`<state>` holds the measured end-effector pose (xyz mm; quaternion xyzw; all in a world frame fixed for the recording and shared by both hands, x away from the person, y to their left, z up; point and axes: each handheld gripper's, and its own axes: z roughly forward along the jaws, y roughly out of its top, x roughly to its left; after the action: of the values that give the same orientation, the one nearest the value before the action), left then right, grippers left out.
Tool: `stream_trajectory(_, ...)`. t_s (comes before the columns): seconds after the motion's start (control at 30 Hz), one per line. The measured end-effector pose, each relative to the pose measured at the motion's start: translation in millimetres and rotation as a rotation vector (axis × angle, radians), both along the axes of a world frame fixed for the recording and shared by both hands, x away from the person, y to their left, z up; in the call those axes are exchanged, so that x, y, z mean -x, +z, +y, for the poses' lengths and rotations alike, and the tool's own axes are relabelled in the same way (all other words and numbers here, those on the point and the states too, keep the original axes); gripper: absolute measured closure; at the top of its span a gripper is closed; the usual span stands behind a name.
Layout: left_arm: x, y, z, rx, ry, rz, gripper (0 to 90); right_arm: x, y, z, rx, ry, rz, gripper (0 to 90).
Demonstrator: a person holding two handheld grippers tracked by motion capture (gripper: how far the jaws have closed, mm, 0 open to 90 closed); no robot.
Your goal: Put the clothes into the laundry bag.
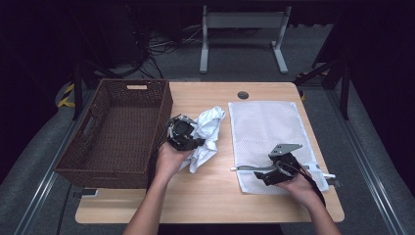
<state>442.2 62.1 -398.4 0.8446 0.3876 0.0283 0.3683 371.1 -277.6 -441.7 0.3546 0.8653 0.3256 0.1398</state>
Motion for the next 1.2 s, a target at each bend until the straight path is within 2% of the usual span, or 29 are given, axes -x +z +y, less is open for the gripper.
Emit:
stream_trajectory(0.13, -2.8, -10.0, -4.4, -0.013, -0.002, 0.021, 81.2, 0.5, 0.1, 0.6, -0.001, -0.001, 0.005, 9.8)
stream_trajectory(0.3, -7.7, -26.9, -7.8, -0.032, 0.022, 0.047, 78.4, 0.7, -0.6, 1.1, -0.001, 0.002, 0.007, 9.8)
stream_trajectory(0.4, -10.7, -34.4, -9.2, -0.058, 0.022, 0.056, 72.1, 0.8, -0.5, 0.6, -0.002, 0.002, 0.008, 9.8)
stream_trajectory(0.47, -11.5, -37.6, -10.7, -0.069, 0.016, 0.06, 62.7, 1.1, -0.5, 0.1, -0.003, 0.001, 0.009, 9.8)
stream_trajectory(0.57, -9.4, -36.4, -12.6, -0.081, -0.002, 0.051, 50.3, 1.3, -0.2, -0.6, -0.004, 0.0, 0.008, 9.8)
stream_trajectory(0.73, -3.8, -26.0, -9.1, -0.059, -0.024, 0.035, 33.2, 1.6, 0.2, -0.9, -0.003, 0.001, 0.009, 9.6)
stream_trajectory(0.87, 1.3, -13.8, -2.2, -0.007, -0.049, 0.032, 25.9, 2.1, -0.2, 0.1, -0.005, 0.001, 0.018, 8.9)
stream_trajectory(0.97, 7.2, -2.6, 2.9, 0.035, -0.065, 0.014, 28.6, 2.4, 0.6, -0.7, -0.004, 0.0, 0.026, 9.2)
stream_trajectory(1.03, 10.6, 2.0, 3.6, 0.062, -0.081, -0.002, 39.4, 3.6, 2.6, -2.9, -0.002, -0.01, 0.024, 10.8)
stream_trajectory(1.07, 10.6, 2.0, 3.6, 0.062, -0.081, -0.002, 45.3, 3.6, 2.6, -2.9, -0.002, -0.01, 0.024, 10.8)
stream_trajectory(1.1, 13.1, 5.2, 3.0, 0.08, -0.096, -0.008, 45.3, 4.1, 3.8, -4.8, -0.002, -0.017, 0.021, 12.2)
stream_trajectory(1.13, 14.1, 6.0, 2.2, 0.086, -0.102, -0.019, 57.0, 5.7, 6.9, -10.9, 0.005, -0.047, 0.024, 17.1)
stream_trajectory(1.2, 17.3, 7.3, -2.6, 0.092, -0.12, -0.046, 59.8, 6.3, 8.3, -14.7, 0.004, -0.059, 0.025, 19.7)
